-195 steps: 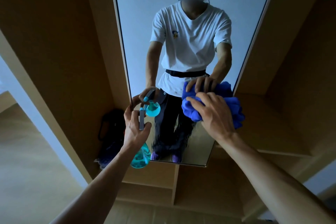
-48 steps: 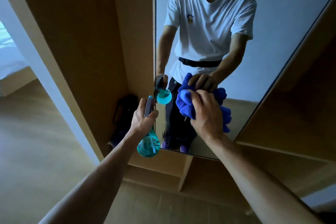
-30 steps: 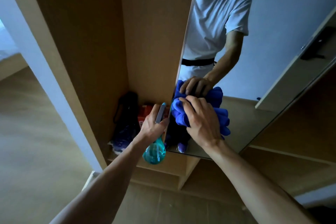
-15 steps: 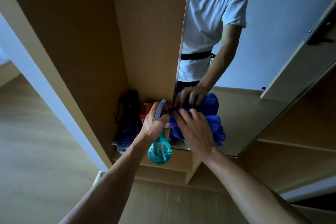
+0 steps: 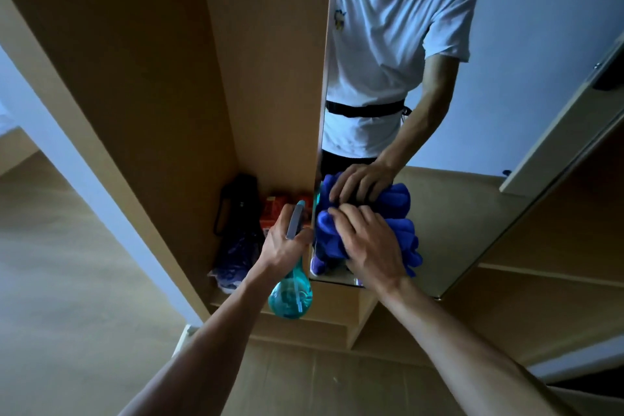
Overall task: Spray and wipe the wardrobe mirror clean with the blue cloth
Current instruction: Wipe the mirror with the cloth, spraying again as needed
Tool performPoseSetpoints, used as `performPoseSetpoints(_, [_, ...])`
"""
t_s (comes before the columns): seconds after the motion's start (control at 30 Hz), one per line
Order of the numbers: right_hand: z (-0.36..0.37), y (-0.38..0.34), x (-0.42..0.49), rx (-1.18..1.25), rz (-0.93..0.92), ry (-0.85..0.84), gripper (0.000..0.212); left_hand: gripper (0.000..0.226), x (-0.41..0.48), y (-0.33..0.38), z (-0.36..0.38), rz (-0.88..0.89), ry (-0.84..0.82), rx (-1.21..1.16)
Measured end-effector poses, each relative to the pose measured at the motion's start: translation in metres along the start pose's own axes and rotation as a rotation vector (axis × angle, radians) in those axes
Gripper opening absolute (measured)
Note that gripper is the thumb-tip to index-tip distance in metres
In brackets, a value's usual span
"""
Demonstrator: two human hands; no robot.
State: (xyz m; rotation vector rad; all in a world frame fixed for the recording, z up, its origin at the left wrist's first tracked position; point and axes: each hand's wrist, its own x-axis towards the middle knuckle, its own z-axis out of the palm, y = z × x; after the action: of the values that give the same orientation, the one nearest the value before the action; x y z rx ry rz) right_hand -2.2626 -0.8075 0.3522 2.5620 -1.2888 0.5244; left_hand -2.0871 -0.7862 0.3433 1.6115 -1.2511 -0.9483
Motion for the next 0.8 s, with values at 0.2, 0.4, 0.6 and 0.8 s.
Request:
performPoseSetpoints(0.2, [-0.039,0.022,0.009,0.064,0.033,0.187,0.053,0.041,0.002,-0.002,0.006,0.007,0.027,-0.042])
performPoseSetpoints(0.4, [-0.027,0.022,0.009,0.02,-0.064,0.208,0.044,0.041,0.005,-0.006,0.009,-0.011,0.036,-0.051])
performPoseSetpoints(0.6, [0.007,-0.006,0.011,-0.002,-0.12,0.16,0.035,0.036,0.009,-0.015,0.009,-0.059,0.036,-0.155])
performPoseSetpoints(0.8, [0.022,-0.006,0.011,0.042,-0.149,0.162,0.032,0.041,0.013,-0.017,0.004,-0.121,0.029,-0.274])
